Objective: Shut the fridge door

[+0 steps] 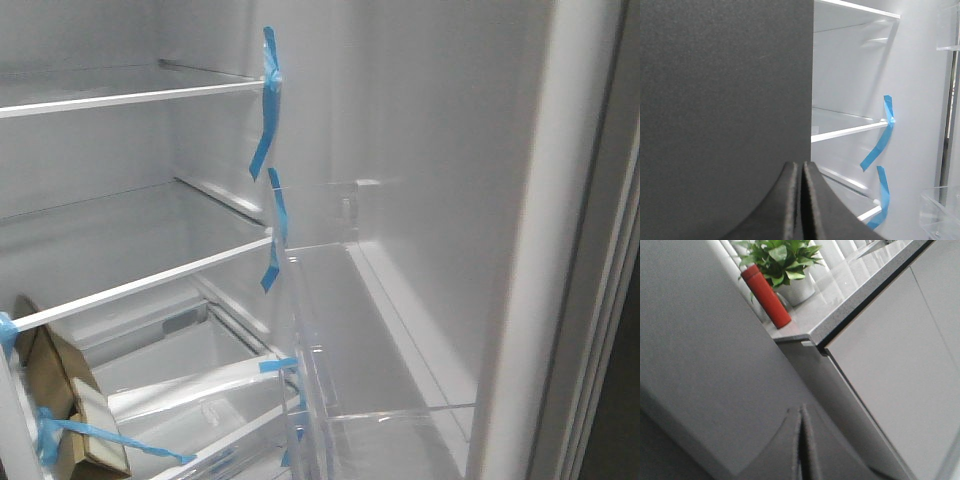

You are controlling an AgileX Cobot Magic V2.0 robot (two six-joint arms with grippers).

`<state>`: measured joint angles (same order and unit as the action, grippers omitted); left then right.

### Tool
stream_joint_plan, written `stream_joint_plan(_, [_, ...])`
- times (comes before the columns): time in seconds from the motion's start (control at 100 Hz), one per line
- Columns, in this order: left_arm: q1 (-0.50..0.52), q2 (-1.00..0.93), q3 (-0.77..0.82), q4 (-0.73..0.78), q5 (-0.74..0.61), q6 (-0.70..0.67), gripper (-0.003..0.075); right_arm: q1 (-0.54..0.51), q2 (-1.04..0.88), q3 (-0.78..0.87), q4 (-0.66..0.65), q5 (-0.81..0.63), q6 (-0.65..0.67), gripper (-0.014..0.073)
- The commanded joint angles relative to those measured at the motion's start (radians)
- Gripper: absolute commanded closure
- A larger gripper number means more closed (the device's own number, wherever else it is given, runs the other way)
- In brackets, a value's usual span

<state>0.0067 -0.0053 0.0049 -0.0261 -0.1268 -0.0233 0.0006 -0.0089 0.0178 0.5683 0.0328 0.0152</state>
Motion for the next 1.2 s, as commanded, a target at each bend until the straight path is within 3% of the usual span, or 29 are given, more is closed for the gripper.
stream_joint_plan(0.0, [-0.003, -0.010, 0.035, -0.004, -0.073, -0.002, 0.0740, -0.006, -0.016, 0.018, 0.135, -0.123, -0.001, 0.0666])
stream_joint_plan(0.15, [-0.003, -0.010, 0.035, -0.004, -0.073, -0.002, 0.0740, -0.006, -0.016, -0.007, 0.464, -0.172, -0.001, 0.0666])
stream_joint_plan(0.24, [-0.003, -0.010, 0.035, -0.004, -0.073, -0.002, 0.0740, -0.006, -0.012, -0.057, 0.538, -0.166, -0.001, 0.0666])
stream_joint_plan(0.41, [-0.003, -0.010, 0.035, -0.004, -0.073, -0.002, 0.0740, -0.006, 0.063, -0.211, 0.539, -0.120, -0.003, 0.0664])
stream_joint_plan(0.54, [-0.003, -0.010, 0.035, -0.004, -0.073, -0.002, 0.0740, -0.006, 0.213, -0.362, 0.484, -0.006, -0.005, 0.0665])
stream_joint_plan(0.71, [-0.003, -0.010, 0.035, -0.004, -0.073, -0.002, 0.0740, -0.006, 0.429, -0.603, 0.339, 0.155, -0.092, 0.0665])
stream_joint_plan(0.909, [-0.003, -0.010, 0.035, -0.004, -0.073, -0.002, 0.0740, -0.006, 0.658, -0.839, 0.324, 0.295, -0.178, 0.0665])
stream_joint_plan(1.189, [-0.003, -0.010, 0.035, -0.004, -0.073, -0.002, 0.0740, -0.006, 0.745, -1.016, 0.313, 0.319, -0.180, 0.0665])
